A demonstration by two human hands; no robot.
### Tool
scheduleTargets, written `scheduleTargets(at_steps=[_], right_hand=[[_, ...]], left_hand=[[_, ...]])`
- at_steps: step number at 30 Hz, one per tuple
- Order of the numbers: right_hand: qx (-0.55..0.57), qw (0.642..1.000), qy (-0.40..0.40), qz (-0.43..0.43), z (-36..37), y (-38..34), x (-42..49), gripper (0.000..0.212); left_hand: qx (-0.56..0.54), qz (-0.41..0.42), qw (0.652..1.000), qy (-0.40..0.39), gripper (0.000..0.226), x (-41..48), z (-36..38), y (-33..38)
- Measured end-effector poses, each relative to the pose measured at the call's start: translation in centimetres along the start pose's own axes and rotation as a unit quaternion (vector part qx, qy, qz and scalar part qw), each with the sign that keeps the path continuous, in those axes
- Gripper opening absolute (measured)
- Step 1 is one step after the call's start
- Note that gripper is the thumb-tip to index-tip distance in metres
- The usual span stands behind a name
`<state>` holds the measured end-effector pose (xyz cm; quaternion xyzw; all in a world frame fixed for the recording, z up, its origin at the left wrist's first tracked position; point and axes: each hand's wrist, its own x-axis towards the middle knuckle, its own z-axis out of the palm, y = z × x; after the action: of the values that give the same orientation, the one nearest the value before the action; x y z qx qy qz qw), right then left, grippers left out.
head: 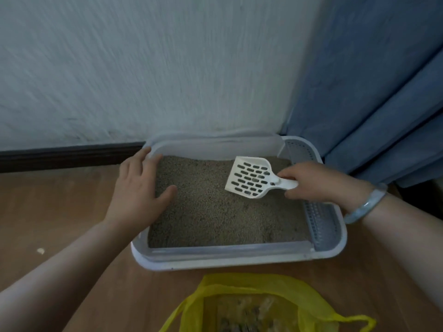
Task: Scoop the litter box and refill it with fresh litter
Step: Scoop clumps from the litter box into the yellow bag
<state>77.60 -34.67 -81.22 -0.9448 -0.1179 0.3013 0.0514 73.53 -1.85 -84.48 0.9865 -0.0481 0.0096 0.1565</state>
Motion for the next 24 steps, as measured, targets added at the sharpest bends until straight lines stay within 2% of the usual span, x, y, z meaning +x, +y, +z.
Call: scheduleTargets(at_steps=[5,10,12,17,19,24], right_hand=[[-0.1,0.994,0.027,-0.029,0.3,-0.6,2.3,0.027],[-0.095,0.99,0.042,-0.095,2.4,-0.6,3.9,0.032],[-0.14,0.979,0.054,-0.138,2.1,-0.5,3.7,0.034],[-0.249,0.925,0.15,-0.244,-0.6,0.4,2.8,0.014],[-0.292,0.9,0.194,-0.258,-1.7,0.8,3.5,0.021],[-0.361,0.829,0.268,-0.332,-3.9,-0.1,5.9,0.016]], left_hand=[[0.039,0.004,0.999,0.001,0.08,0.9,0.5,-0.3],[0.04,0.003,0.999,0.0,0.084,0.8,1.0,-0.5],[0.033,0.001,0.999,0.001,0.087,0.8,1.1,-0.4],[0.016,-0.002,1.0,0.011,0.085,0.9,1.3,-0.1],[0.019,-0.001,1.0,0.014,0.085,0.9,1.3,-0.1],[0.022,-0.003,1.0,0.018,0.085,1.0,1.4,-0.1]])
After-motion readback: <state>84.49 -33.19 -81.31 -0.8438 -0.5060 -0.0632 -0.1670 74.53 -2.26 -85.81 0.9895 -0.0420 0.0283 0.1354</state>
